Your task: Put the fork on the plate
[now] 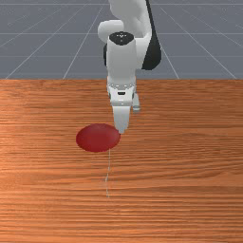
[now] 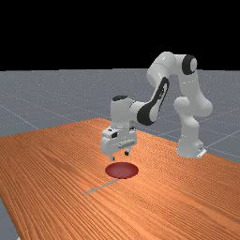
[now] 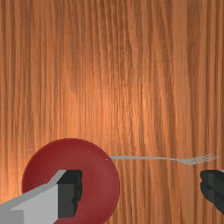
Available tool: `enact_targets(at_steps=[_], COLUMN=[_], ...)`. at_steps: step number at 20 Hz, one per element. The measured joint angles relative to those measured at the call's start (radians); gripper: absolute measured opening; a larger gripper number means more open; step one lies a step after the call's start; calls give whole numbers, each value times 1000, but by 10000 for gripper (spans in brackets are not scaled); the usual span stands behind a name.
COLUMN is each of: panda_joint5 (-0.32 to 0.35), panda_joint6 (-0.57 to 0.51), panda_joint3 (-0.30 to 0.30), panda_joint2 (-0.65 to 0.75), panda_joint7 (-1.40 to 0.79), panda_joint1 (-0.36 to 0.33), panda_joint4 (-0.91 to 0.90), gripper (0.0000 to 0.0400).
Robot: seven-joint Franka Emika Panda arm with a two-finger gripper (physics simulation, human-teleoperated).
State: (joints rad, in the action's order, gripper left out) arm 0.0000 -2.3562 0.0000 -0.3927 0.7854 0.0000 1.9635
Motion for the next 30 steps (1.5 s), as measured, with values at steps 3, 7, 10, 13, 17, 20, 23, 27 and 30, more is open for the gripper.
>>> enact_targets(at_steps=[3, 7, 10, 13, 17, 20, 23, 27, 30], panda_joint5=[5, 18, 97, 231, 302, 364, 427, 450, 458], panda_joint6=[7, 92, 297, 415, 392, 299, 256, 33, -117], panda_joint3=[-3, -33, -95, -137, -151, -148, -139, -139, -135], panda_joint2=[2, 70, 138, 118, 118, 126, 118, 29, -182], panda_joint7=[-19, -211, -695, -1098, -1215, -1232, -1231, -1189, -1171], panda_joint1=[2, 20, 38, 32, 20, 16, 10, 14, 10], panda_joint4=[1, 63, 59, 20, 24, 45, 59, 55, -47], gripper=[253, 225, 51, 12, 2, 157, 346, 393, 398])
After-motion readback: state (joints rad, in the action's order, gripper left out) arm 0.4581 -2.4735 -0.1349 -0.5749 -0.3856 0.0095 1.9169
